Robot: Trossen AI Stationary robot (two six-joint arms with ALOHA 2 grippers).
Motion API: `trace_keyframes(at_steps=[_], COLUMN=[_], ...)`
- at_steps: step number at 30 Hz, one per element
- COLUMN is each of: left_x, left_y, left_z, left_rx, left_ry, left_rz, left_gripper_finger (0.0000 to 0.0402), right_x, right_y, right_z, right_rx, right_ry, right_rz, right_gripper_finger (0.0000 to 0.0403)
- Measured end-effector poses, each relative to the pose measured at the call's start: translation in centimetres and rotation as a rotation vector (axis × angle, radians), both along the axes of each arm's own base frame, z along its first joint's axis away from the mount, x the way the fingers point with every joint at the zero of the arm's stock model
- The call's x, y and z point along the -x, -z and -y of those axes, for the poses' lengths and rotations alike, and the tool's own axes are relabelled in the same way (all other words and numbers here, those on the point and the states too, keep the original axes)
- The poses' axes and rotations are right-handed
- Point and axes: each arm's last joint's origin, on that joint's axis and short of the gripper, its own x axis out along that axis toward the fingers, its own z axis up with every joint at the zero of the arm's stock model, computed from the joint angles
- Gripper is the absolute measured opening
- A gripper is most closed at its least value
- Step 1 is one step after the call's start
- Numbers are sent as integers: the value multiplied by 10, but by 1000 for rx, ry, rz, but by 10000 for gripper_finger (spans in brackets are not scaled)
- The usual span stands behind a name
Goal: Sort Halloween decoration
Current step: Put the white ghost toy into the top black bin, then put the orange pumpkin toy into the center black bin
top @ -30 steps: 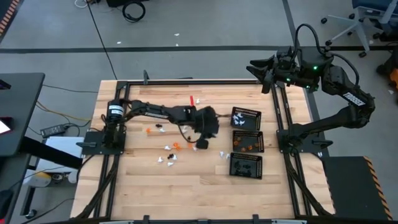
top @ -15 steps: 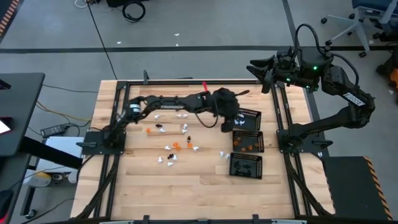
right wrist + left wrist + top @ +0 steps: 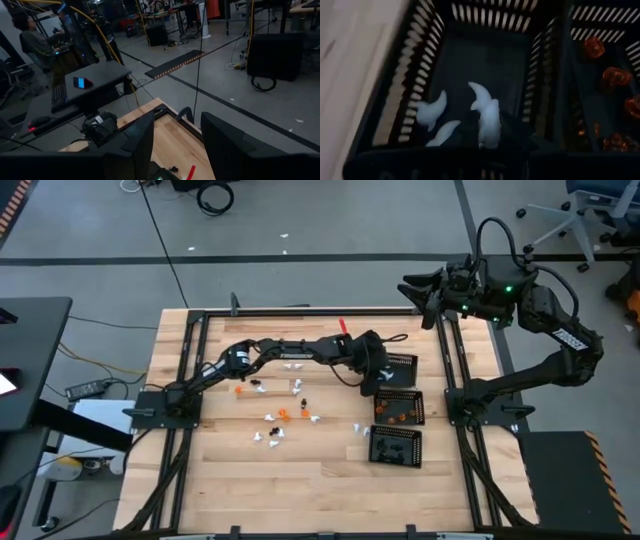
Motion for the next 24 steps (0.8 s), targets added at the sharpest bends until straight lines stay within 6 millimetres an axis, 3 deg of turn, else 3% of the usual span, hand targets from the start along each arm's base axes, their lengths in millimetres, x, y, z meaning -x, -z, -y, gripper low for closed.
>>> trace_keyframes(at_steps=[13,19,24], left_x=[-3,-4,7], left_y=[-7,-53,-77], left_z=[11,18,22], left_rx=[21,6,-27], left_ry=[3,20,51], left_rz=[4,53,46], left_gripper_finger=[150,155,155], right_x=[0,0,0], right_y=[0,0,0], right_z=[0,0,0], right_rx=[0,1,7], right_ry=[-7,-4,-2], right_rz=[-4,-3,-1], right_gripper_finger=[167,167,167])
